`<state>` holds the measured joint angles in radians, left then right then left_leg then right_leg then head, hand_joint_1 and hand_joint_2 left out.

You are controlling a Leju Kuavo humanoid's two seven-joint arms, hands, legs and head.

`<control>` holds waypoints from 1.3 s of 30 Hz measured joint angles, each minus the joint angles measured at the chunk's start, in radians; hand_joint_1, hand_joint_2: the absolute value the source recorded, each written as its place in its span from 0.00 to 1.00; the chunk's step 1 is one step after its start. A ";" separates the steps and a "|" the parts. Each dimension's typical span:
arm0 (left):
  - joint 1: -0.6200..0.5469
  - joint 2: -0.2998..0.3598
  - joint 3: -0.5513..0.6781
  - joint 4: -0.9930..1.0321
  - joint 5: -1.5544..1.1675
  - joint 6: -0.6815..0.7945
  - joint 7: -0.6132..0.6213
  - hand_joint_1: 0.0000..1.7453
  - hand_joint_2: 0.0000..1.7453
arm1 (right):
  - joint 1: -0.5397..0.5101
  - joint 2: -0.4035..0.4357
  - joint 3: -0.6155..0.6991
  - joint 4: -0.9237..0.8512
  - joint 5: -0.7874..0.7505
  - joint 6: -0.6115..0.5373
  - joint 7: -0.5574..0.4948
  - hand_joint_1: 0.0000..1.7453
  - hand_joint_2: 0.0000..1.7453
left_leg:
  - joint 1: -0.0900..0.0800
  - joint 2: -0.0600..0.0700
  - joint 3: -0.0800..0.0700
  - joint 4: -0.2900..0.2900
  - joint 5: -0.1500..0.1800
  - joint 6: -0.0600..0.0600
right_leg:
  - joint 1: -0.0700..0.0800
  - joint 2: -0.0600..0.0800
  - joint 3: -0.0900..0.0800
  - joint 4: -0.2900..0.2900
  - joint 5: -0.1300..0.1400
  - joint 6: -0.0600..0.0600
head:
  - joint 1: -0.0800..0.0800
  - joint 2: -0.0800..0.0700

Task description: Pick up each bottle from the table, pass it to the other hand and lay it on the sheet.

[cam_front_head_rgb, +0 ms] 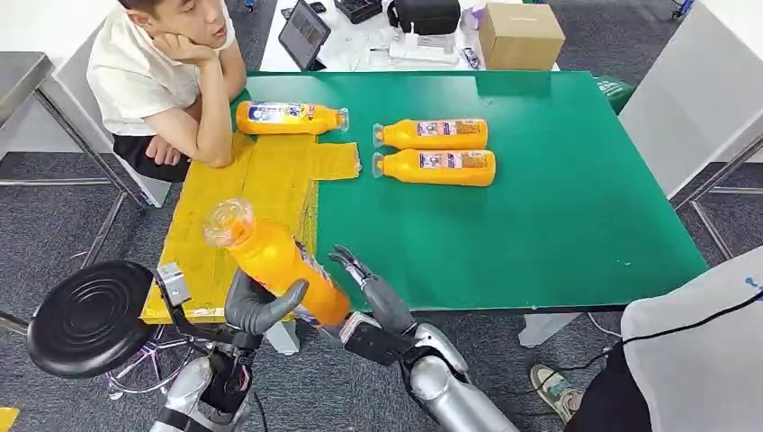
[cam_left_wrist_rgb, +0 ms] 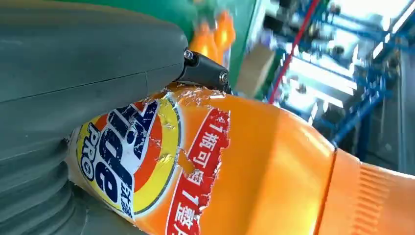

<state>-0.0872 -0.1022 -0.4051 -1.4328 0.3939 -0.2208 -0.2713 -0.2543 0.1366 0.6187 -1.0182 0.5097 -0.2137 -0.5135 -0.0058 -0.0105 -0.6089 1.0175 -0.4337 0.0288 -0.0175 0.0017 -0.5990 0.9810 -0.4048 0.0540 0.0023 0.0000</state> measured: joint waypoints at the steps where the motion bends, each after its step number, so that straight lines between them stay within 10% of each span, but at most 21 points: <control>1: 0.000 0.002 0.010 -0.003 -0.046 0.035 -0.010 1.00 1.00 | 0.009 -0.002 -0.004 -0.006 0.013 -0.033 0.000 0.00 0.00 | 0.000 0.000 0.000 0.000 0.000 0.000 | 0.000 0.000 0.000 0.000 0.000 0.000 | 0.000 0.000; 13: -0.043 0.032 0.060 -0.055 -0.806 0.508 -0.046 1.00 1.00 | 0.135 -0.048 -0.104 -0.135 0.210 -0.299 0.047 0.00 0.00 | 0.000 0.000 0.000 0.000 0.000 0.000 | 0.000 0.000 0.000 0.000 0.000 0.000 | 0.000 0.000; 28: -0.137 0.047 0.054 0.060 -0.933 0.477 0.004 1.00 1.00 | 0.168 -0.061 -0.140 -0.180 0.232 -0.307 0.040 0.00 0.00 | 0.000 0.000 0.000 0.000 0.000 0.000 | 0.000 0.000 -0.001 0.000 0.000 0.000 | 0.000 0.000; 39: -0.451 0.005 -0.032 0.633 -1.173 0.441 0.113 1.00 1.00 | 0.143 -0.003 -0.088 -0.145 0.107 -0.235 -0.069 0.00 0.00 | 0.000 0.001 0.000 0.000 0.002 0.000 | 0.000 0.000 0.000 0.001 0.001 0.000 | 0.000 0.000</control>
<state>-0.5378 -0.0969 -0.4372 -0.8001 -0.7786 0.2202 -0.1583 -0.1113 0.1339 0.5303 -1.1635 0.6164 -0.4486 -0.5829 -0.0058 -0.0094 -0.6088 1.0176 -0.4322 0.0283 -0.0175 0.0017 -0.5993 0.9817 -0.4040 0.0541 0.0023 0.0000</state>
